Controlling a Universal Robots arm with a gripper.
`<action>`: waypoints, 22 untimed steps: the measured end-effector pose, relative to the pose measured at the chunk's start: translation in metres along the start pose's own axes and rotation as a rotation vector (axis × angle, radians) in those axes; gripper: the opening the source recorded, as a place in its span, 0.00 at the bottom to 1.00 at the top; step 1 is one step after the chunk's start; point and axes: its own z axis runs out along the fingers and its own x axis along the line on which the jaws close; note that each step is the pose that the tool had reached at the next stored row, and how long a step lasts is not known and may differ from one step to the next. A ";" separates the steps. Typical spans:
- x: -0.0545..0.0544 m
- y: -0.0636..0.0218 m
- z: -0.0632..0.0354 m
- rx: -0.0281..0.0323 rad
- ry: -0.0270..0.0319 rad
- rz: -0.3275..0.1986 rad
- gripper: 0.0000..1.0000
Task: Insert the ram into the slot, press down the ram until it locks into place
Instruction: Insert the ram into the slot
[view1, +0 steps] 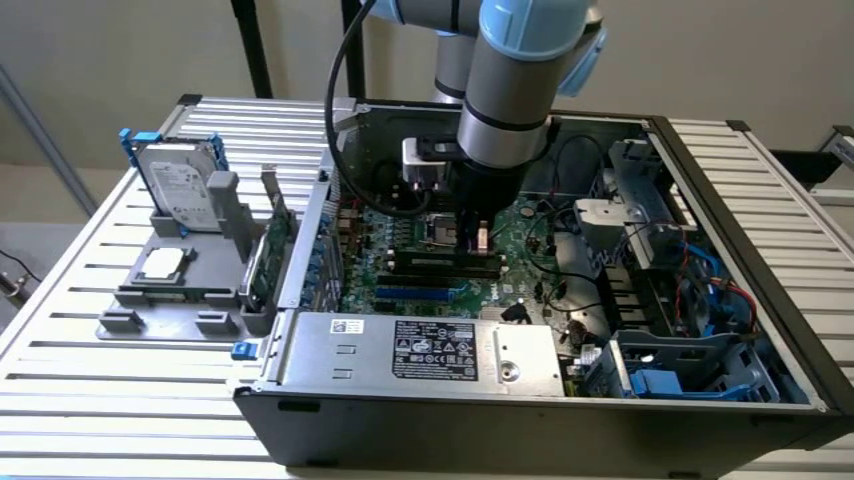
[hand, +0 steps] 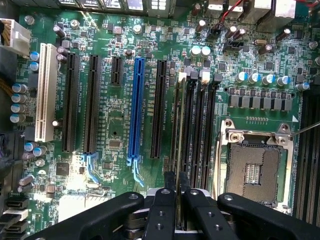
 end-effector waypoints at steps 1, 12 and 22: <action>0.000 0.0000 0.0001 0.0000 0.0000 0.000 0.13; 0.000 -0.0004 0.0013 0.0005 -0.0010 0.015 0.13; 0.000 -0.0003 0.0024 0.0005 -0.0009 0.017 0.15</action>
